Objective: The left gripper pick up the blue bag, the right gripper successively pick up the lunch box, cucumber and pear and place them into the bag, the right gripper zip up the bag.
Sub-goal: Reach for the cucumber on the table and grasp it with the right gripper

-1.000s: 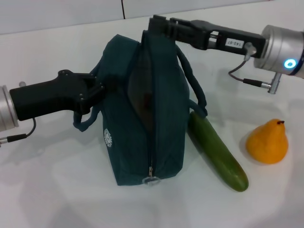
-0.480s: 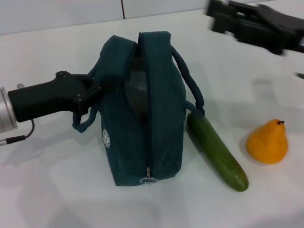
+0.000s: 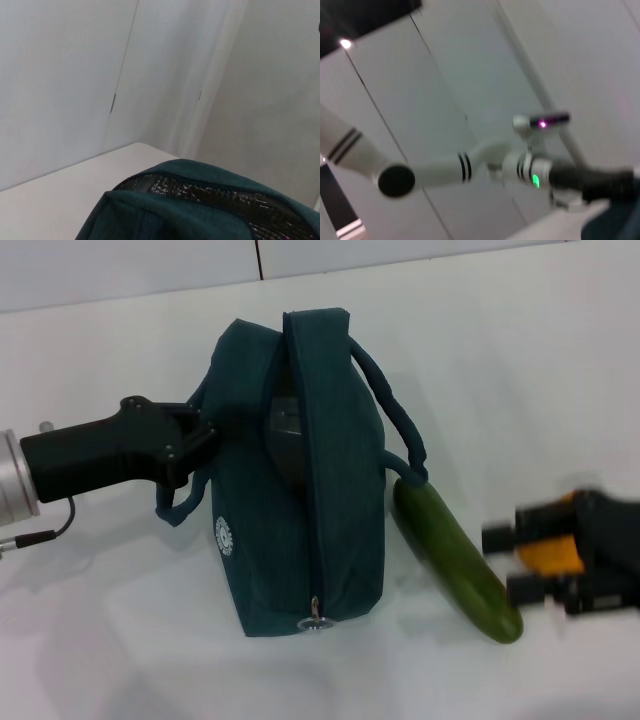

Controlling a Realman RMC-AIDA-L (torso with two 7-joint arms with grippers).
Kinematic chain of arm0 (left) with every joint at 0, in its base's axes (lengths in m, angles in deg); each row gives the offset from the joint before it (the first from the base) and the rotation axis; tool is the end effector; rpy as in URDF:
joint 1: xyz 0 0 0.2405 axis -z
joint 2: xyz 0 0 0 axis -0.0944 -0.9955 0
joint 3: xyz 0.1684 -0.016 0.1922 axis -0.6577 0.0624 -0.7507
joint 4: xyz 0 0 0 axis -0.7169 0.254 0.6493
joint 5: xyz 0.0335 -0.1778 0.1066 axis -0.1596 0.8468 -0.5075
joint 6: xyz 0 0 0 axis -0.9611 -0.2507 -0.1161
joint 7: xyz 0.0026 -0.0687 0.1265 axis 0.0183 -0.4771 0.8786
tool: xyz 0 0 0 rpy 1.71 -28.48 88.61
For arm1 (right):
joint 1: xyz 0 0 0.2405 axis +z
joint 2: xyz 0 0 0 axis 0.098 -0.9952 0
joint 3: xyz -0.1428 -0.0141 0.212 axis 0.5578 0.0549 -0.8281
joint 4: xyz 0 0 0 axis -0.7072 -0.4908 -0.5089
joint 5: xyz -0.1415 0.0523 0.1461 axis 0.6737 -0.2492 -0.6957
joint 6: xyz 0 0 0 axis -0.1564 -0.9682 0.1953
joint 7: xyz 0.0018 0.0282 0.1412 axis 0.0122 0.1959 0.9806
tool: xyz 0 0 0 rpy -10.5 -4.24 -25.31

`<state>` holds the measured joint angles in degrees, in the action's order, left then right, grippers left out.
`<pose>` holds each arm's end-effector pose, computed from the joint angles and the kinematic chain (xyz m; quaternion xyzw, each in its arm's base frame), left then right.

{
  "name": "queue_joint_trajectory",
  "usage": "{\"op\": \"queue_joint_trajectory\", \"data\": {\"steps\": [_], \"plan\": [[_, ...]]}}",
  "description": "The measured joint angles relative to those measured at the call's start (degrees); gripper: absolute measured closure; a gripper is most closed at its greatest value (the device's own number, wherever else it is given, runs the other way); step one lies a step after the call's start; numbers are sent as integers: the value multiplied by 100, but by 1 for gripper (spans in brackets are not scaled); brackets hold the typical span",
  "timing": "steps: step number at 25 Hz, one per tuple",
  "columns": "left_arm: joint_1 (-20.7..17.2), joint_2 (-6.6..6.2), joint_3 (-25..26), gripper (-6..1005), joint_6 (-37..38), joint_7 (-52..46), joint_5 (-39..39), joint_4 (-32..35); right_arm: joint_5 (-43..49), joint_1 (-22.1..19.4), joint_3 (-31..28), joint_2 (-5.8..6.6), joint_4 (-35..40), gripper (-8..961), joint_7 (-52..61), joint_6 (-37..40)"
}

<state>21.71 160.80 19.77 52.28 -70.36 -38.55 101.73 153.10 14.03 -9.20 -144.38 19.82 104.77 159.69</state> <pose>-0.2184 0.3368 -0.0108 -0.9258 -0.2156 -0.2919 0.1054 0.2603 0.2496 0.0586 0.9117 -0.2118 -0.3460 0.0659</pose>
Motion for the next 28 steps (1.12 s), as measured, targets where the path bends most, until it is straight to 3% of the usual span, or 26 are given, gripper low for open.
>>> {"op": "queue_joint_trajectory", "data": {"steps": [4, 10, 14, 23, 28], "plan": [[16, -1, -17, 953, 0, 49, -4, -10, 765, 25, 2, 14, -151, 436, -54, 87], [-3, -1, -21, 953, 16, 106, -16, -57, 1045, -86, -11, 389, -931, 443, -487, 273], [-13, 5, -24, 953, 41, 106, -17, -75, 1220, -301, -22, 518, -1159, 442, -621, 150], [-7, 14, -29, 952, 41, 115, -8, -75, 1538, -378, -72, 564, -1338, 444, -566, -528], [-11, 18, -29, 952, 31, 128, -1, -86, 1547, -432, -427, 575, -1347, 446, -544, -834]]}}
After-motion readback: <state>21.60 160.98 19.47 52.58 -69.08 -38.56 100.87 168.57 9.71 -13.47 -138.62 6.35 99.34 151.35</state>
